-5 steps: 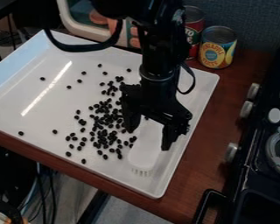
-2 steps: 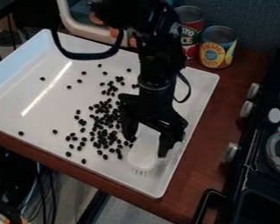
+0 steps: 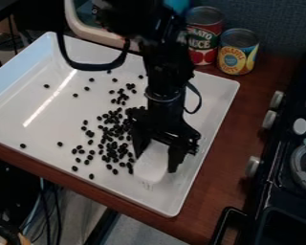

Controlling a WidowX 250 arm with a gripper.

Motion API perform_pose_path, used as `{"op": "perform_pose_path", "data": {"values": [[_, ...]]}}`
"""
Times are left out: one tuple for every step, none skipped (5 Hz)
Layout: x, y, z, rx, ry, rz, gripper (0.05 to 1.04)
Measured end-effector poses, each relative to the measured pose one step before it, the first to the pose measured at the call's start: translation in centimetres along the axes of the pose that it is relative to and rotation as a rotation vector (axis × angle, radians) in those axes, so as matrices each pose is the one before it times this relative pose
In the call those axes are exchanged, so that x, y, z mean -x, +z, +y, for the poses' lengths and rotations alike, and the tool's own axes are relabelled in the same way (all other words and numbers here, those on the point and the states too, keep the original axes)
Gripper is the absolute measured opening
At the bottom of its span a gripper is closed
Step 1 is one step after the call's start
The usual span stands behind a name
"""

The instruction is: Sweep into pile

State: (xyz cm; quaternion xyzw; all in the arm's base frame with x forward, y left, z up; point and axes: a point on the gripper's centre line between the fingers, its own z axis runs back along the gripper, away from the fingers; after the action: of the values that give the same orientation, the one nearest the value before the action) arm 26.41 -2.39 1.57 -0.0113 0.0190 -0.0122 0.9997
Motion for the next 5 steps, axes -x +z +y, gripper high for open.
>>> {"op": "perform_pose_path", "data": {"values": [[-0.014, -0.027, 0.290, 0.0132, 0.0067, 0.0012, 0.762], [-0.305, 0.026, 0.978, 0.0225, 0.0123, 0.0141, 0.762], [-0.117, 0.044, 0.784, 0.0120, 0.0043, -0.0060, 0.762], [-0.241, -0.050, 1.102, 0.0003, 0.0228, -0.0227, 0.762], [-0.077, -0.059, 0.940, -0.0114, 0.0108, -0.0143, 0.762]]}}
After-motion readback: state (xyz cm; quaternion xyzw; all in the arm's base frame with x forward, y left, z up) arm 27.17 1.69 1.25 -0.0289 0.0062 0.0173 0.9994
